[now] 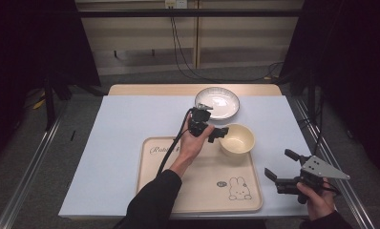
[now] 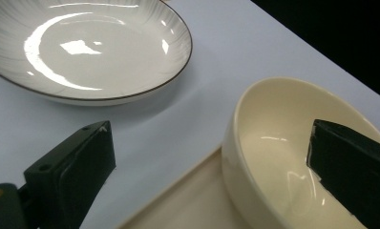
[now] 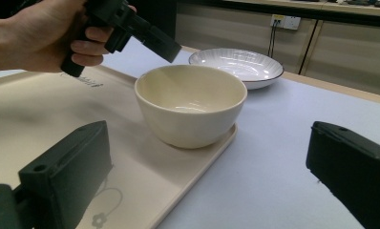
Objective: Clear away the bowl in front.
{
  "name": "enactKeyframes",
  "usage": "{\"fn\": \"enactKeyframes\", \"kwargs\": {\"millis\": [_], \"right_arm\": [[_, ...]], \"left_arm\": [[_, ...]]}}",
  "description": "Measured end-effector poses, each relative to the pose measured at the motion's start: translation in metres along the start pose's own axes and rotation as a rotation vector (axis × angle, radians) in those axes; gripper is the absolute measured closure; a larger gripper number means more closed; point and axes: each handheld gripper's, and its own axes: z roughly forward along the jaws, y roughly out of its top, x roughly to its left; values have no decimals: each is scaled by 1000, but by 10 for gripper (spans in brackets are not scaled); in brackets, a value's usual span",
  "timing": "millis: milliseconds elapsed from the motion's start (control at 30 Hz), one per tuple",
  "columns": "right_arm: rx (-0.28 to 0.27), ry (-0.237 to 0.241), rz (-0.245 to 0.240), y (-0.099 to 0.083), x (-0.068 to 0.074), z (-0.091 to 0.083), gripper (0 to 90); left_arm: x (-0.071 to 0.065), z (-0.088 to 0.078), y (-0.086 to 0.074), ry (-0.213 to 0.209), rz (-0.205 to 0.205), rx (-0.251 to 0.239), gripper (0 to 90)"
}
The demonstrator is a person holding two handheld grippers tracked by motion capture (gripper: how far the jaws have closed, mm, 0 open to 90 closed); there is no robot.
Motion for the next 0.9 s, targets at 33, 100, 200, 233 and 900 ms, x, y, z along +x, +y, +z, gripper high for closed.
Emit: {"fn": "enactKeyframes", "kwargs": {"millis": [33, 100, 200, 233, 900], "right_arm": [[2, -3, 1, 0, 0, 0, 10], [1, -6, 2, 0, 0, 0, 10], [4, -5, 1, 0, 0, 0, 10], [2, -3, 0, 0, 0, 0, 10], [-1, -13, -2, 0, -1, 0, 10]], "left_arm": [[0, -2, -1, 5, 3, 8, 25], [1, -10, -3, 11, -2, -6, 29], [2, -19, -5, 43, 20, -25, 32], [2, -23, -6, 59, 34, -33, 29], [17, -95, -29, 199, 107, -234, 16]]}}
